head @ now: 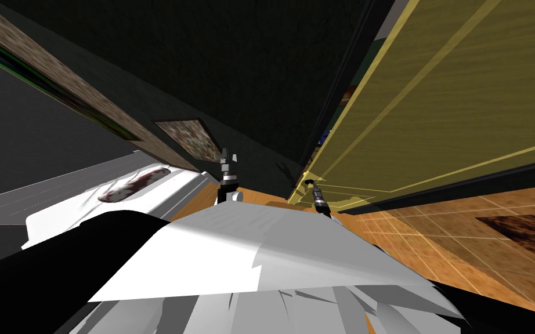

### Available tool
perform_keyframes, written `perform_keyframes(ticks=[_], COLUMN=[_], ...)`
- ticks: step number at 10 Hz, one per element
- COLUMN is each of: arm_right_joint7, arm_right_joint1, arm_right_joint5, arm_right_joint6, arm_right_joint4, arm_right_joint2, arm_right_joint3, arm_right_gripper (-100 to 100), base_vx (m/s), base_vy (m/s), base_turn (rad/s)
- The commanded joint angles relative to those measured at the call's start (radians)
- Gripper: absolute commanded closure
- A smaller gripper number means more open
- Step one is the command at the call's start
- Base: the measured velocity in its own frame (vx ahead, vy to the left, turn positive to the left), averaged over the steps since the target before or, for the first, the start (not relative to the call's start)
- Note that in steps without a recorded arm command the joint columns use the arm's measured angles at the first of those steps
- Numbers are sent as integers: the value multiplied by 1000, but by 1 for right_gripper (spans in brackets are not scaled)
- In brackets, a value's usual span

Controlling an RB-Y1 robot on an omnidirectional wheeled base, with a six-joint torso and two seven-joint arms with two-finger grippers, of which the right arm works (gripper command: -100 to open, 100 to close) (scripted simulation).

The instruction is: Pull the door open

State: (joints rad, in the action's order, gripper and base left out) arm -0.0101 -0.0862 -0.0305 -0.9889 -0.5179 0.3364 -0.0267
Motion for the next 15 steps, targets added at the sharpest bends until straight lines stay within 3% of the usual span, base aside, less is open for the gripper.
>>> perform_keyframes(ticks=[1,3,15], arm_right_joint7=[4,72,337], arm_right_joint1=[12,9,0], arm_right_joint5=[4,-24,-106], arm_right_joint6=[15,20,35], arm_right_joint4=[-32,-32,-33], arm_right_joint2=[-13,-13,-13], arm_right_joint3=[9,22,59], arm_right_gripper=[100,100,100], base_vx=[0,-27,-33], base_vy=[0,-20,-19], base_turn=[0,70,46])
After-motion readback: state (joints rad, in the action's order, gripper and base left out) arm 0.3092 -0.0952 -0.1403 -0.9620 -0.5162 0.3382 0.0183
